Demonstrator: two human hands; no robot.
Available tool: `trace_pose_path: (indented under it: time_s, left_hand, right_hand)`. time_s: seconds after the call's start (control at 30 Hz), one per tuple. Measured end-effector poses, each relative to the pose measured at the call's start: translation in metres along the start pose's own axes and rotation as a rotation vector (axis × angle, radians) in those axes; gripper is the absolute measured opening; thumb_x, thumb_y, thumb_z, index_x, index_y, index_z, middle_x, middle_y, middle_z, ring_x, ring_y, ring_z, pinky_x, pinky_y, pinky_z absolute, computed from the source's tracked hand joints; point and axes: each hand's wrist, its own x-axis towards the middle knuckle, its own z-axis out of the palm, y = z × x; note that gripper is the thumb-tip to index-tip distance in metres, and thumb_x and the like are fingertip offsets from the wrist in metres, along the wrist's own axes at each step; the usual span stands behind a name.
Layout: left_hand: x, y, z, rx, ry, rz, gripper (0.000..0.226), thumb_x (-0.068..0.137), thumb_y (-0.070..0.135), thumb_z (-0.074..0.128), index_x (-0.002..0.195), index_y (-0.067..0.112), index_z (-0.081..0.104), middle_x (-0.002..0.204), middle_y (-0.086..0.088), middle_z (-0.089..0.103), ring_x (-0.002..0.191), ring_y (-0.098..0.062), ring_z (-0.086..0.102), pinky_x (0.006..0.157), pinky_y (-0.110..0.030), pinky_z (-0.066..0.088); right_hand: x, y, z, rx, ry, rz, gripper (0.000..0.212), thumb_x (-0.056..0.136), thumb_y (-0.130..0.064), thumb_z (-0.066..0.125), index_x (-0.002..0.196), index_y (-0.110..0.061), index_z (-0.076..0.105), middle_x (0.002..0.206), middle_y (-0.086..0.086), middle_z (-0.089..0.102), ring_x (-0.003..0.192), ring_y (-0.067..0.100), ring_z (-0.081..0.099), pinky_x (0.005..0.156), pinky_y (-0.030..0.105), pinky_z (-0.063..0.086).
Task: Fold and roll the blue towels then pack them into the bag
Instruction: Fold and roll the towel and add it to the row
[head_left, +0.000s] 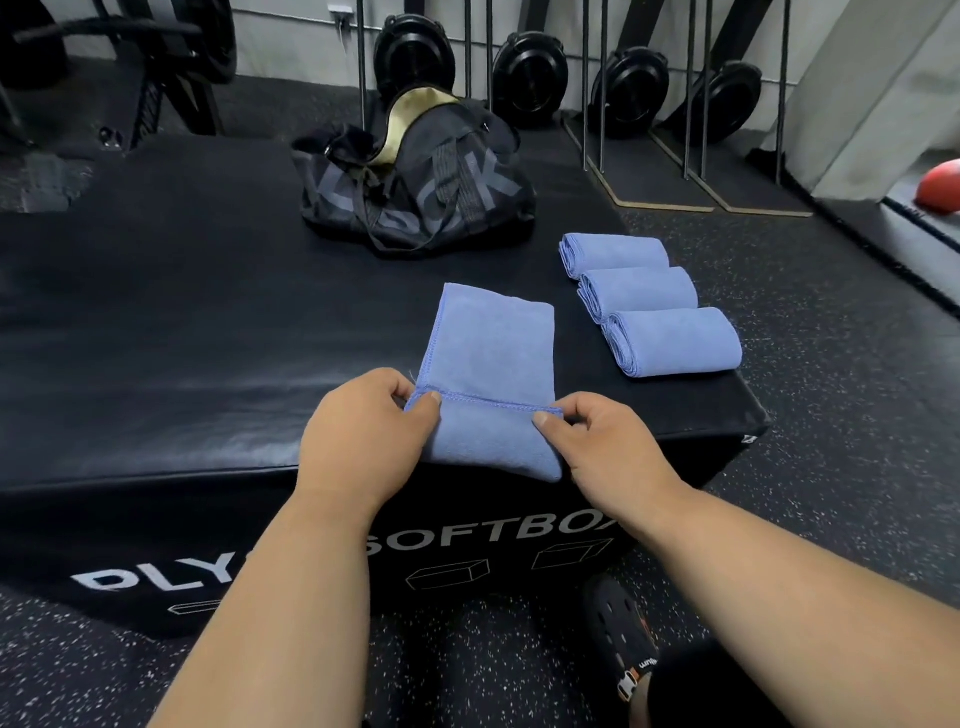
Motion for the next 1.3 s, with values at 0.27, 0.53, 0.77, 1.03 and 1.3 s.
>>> trace_pose_path:
  time_s: [0.27,0.53,0.77,1.03,1.3]
  left_hand:
    - [-0.001,-0.004,-0.002,-0.058,0.073,0.131,0.026,0.088,0.037,0.074,0.111,0.04,0.062,0.097,0.015,0.064,0.089,-0.007,0.061,0.073,-0.031,0.05]
    - [-0.005,-0.014,0.005,-0.066,-0.144,0.331,0.021,0.103,0.029,0.062,0.108,0.041,0.078,0.121,0.033,0.06,0.126,0.0,0.052,0.105,-0.024,0.044]
    - [-0.004,-0.019,-0.004,-0.141,-0.119,0.208,0.031,0.104,0.033,0.057,0.133,0.042,0.065,0.118,0.025,0.063,0.112,0.001,0.057,0.096,-0.025,0.046]
    - [-0.004,-0.02,-0.005,-0.178,-0.114,0.151,0.024,0.101,0.031,0.062,0.122,0.042,0.068,0.091,0.011,0.066,0.083,-0.002,0.06,0.072,-0.02,0.043]
    - [-0.004,-0.018,-0.006,-0.208,-0.142,0.103,0.02,0.101,0.029,0.059,0.116,0.038,0.071,0.093,0.012,0.071,0.083,-0.002,0.063,0.072,-0.023,0.047]
  right_hand:
    - [0.001,0.003,0.003,0.006,0.017,-0.013,0.015,0.097,-0.036,0.071,0.091,-0.022,0.07,0.051,-0.013,0.049,0.049,0.005,0.042,0.05,0.017,0.036]
    - [0.0,0.003,0.004,0.025,0.023,-0.05,0.009,0.096,-0.031,0.074,0.097,-0.024,0.069,0.049,-0.012,0.047,0.046,0.004,0.042,0.05,0.014,0.035]
    - [-0.003,0.004,0.003,0.108,0.027,-0.073,0.012,0.097,-0.027,0.075,0.106,-0.026,0.068,0.056,-0.009,0.05,0.053,0.006,0.046,0.055,0.014,0.04]
    - [-0.006,0.005,0.002,0.106,-0.006,-0.058,0.016,0.096,-0.025,0.076,0.109,-0.026,0.067,0.055,-0.01,0.048,0.051,0.005,0.044,0.055,0.014,0.039]
    - [-0.006,0.005,0.001,0.094,-0.024,-0.066,0.011,0.098,-0.024,0.074,0.107,-0.025,0.068,0.054,-0.011,0.046,0.051,0.004,0.042,0.054,0.013,0.037]
